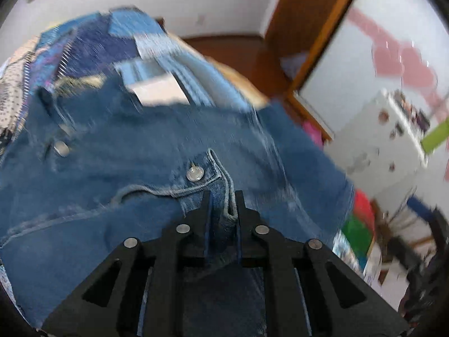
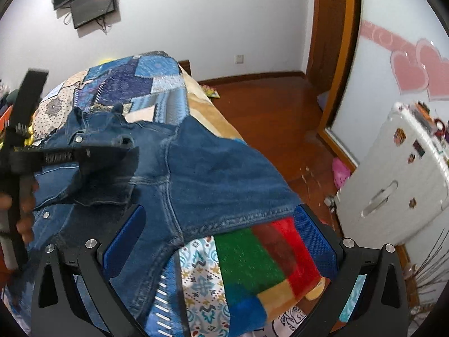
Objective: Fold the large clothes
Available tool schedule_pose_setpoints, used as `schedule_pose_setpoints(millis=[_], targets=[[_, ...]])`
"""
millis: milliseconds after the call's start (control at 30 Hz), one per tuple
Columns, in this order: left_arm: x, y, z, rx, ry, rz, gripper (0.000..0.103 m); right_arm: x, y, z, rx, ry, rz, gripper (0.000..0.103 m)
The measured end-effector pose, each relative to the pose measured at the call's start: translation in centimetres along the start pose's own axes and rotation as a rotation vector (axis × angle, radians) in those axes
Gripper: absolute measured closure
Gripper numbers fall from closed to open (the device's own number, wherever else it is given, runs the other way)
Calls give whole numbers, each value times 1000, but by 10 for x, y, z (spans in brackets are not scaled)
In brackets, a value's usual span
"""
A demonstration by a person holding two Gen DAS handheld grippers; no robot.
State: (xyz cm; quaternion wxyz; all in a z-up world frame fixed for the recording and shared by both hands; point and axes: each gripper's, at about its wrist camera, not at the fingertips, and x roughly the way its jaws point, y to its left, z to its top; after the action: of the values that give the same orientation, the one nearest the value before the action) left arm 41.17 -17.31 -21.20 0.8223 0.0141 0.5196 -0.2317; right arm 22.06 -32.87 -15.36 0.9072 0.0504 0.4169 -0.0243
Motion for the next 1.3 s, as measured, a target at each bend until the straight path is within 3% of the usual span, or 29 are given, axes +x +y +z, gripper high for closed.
schedule_pose_setpoints(millis=[67, 133, 267, 367, 533, 667, 833, 1033, 1200, 1300], targets=[[9, -5, -7, 27, 73, -54, 71, 4, -4, -2, 13, 19, 11, 0], [4, -10, -12, 42, 79, -70, 65, 11, -8, -3, 33, 43, 32, 0], [-24, -14, -16, 65, 14, -35, 47, 23, -21, -5, 101, 92, 102, 0], [-56, -2, -16, 48, -56, -16, 41, 30, -34, -5, 172, 129, 156, 0], [-109, 38, -21, 36, -185, 136, 28, 47, -53, -3, 289, 195, 241, 0], [-140, 74, -41, 1, -235, 249, 16, 66, -64, -5, 344, 261, 283, 0], [-162, 122, -73, -84, -227, 356, 14, 92, -75, -11, 422, 336, 334, 2], [-177, 169, -110, -229, -209, 394, 14, 113, -86, -8, 504, 339, 354, 3], [-178, 188, -130, -288, -191, 411, 14, 134, -91, -4, 522, 349, 300, 5], [-176, 190, -136, -291, -184, 427, 14, 140, -92, 2, 516, 342, 235, 18]])
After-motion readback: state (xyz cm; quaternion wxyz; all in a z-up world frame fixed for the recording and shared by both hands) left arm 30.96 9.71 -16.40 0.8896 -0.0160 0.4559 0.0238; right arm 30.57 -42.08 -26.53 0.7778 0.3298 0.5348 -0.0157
